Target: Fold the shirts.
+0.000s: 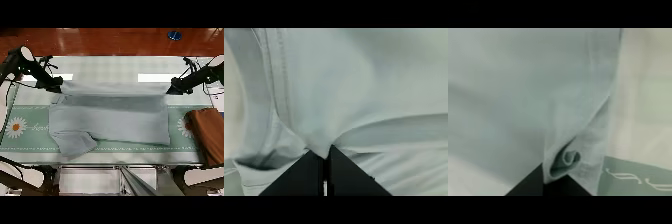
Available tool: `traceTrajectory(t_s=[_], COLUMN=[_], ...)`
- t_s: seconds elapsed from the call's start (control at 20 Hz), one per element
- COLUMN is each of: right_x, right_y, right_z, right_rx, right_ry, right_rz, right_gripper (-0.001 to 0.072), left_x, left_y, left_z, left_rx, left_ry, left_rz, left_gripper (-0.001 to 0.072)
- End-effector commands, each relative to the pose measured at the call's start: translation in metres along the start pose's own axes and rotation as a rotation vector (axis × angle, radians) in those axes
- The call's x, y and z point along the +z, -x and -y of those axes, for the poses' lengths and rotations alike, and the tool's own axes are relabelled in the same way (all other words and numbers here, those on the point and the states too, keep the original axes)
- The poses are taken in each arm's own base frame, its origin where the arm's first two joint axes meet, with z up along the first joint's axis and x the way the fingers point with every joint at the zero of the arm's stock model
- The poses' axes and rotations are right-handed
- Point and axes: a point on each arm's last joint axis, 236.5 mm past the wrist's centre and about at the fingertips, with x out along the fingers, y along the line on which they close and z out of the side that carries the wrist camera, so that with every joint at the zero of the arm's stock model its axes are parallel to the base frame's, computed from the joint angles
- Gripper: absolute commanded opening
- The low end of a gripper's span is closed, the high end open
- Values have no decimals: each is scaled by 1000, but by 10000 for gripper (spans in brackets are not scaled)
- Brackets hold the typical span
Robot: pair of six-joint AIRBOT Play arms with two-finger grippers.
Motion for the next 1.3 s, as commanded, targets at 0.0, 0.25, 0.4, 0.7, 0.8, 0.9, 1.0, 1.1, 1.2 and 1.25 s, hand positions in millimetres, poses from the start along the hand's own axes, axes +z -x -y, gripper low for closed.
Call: traceTrajectory(t_s=[0.0, 0.25, 0.4, 0.7, 0.8, 0.9, 1.0, 1.1, 1.2, 1.25], right_x=[-24, -46, -53, -84, -105, -127, -144, -147, -138, -129], right_y=[-27, -30, 8, 66, 51, 36, 25, 27, 33, 43], right_z=[13, 0, -5, -6, -35, -60, -67, -73, -73, -70], right_rx=[-1, 61, -15, -137, 22, 160, 190, 211, 213, 207], right_ry=[-77, -124, -51, -40, -89, -121, -119, -120, -127, -134], right_rz=[-56, -119, -69, 282, 395, 456, 442, 441, 485, 524], right_gripper=[24, 413, 412, 412, 412, 412, 412, 412, 412, 412], left_x=[-34, -68, -91, -133, -161, -180, -205, -231, -238, -236], left_y=[-21, -13, 8, 54, 42, 25, 0, -30, -45, -48], left_z=[2, 9, 12, -25, -45, -41, -37, -30, -24, -22], left_rx=[-40, -59, -64, -65, -130, -294, -364, -343, -339, -335], left_ry=[-1, 60, 70, 199, 367, 501, 562, 567, 558, 550], left_rz=[-124, -270, -339, -83, 37, 150, 158, 72, 41, 39], left_gripper=[21, 432, 477, 470, 463, 463, 464, 464, 464, 464])
